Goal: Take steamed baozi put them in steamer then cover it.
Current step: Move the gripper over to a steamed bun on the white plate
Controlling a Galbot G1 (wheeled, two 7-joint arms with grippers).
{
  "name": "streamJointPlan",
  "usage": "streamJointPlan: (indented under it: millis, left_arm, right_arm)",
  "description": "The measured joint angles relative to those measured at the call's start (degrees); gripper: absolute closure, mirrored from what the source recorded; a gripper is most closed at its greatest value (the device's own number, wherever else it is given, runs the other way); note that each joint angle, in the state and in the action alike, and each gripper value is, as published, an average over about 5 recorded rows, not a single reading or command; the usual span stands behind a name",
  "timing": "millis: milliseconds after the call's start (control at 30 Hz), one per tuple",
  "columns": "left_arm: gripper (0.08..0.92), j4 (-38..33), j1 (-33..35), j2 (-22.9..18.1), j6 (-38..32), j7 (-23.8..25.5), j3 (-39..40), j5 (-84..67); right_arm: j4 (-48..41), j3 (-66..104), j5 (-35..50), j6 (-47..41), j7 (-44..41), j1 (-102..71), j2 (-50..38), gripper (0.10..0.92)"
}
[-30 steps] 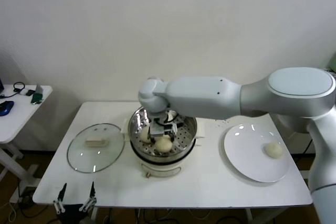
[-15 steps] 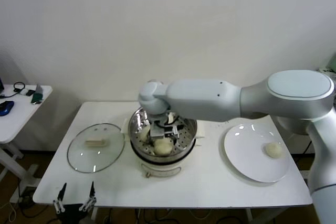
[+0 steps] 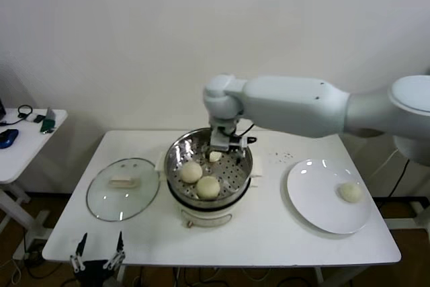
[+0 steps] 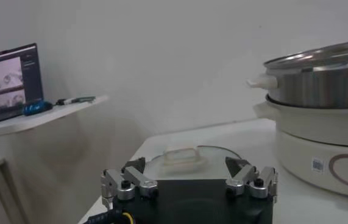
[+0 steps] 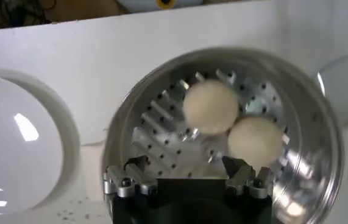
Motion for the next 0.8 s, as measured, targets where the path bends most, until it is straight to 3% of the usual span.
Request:
streamJointPlan:
  millis: [433, 800]
  left_arm:
    - [0.177, -0.4, 0.0, 0.2, -0.2, 0.2, 0.6, 0.4]
    - [0.177, -0.6, 0.2, -0.2, 0.3, 0.2, 0.3, 1.1]
  right_arm:
    - [-0.1, -6.7, 10.9, -16.5, 9.1, 2.8, -19.8, 0.203]
    - [-4.5, -0.1, 7.1, -23.7, 9.4, -9.8, -31.8, 0.203]
